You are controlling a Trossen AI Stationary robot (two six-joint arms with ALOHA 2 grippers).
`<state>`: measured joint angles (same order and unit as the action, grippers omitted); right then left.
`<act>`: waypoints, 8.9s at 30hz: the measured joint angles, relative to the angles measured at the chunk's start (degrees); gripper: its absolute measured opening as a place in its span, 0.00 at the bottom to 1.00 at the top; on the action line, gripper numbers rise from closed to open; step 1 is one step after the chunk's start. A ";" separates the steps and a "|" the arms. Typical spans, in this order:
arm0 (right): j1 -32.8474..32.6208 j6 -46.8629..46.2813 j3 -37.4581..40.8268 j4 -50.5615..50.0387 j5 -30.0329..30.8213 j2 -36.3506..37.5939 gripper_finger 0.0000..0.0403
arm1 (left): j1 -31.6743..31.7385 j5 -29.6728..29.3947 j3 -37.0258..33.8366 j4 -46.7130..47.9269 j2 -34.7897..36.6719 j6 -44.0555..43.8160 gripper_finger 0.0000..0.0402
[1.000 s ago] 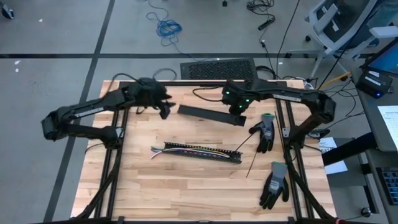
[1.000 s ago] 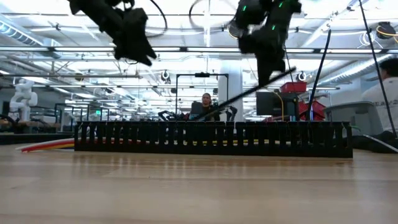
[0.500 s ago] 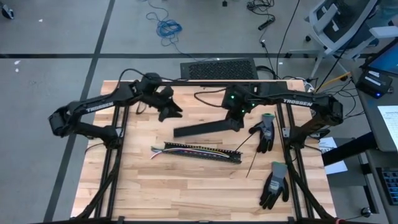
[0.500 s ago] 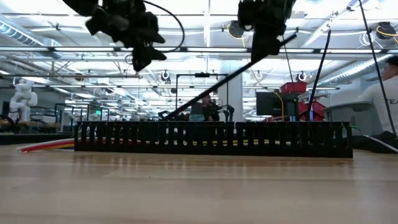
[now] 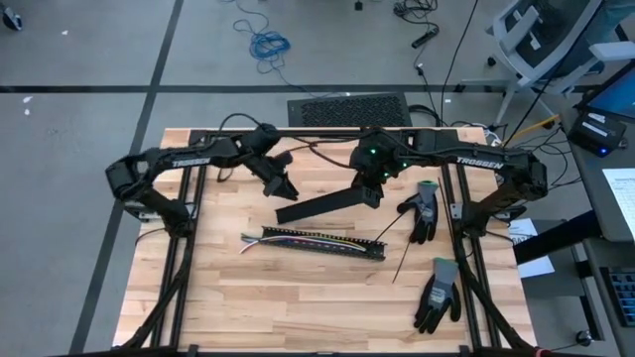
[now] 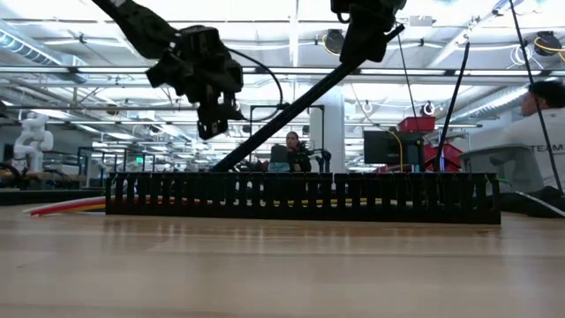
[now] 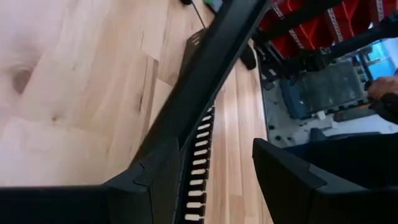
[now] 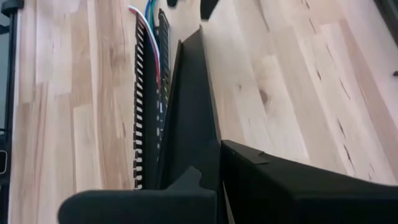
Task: Ziptie cables
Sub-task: Close the black cable duct cover
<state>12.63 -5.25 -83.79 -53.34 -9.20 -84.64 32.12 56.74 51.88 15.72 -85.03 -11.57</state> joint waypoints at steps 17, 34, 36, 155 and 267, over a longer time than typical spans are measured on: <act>-0.38 -1.02 -0.02 3.17 -0.26 0.00 0.00 | -0.92 0.36 0.00 -7.39 -5.89 -0.19 0.49; -0.38 -0.94 -0.04 4.84 -1.62 0.00 0.00 | -5.13 0.01 0.00 -7.71 -6.21 0.37 0.49; -0.36 1.01 -0.04 1.74 -0.52 -0.06 0.00 | -5.11 -0.01 0.00 -7.57 -6.21 0.23 0.49; -6.26 12.19 -9.57 -3.47 18.72 -5.38 0.00 | -6.31 -40.27 8.44 15.31 -15.55 34.93 0.43; 5.81 -5.06 21.50 12.91 6.12 -4.74 0.58 | -13.91 -61.75 8.41 30.47 -1.58 34.12 0.00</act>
<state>18.44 -10.30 -62.29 -40.44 -3.07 -89.38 18.21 -5.02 60.29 46.19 -86.61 22.55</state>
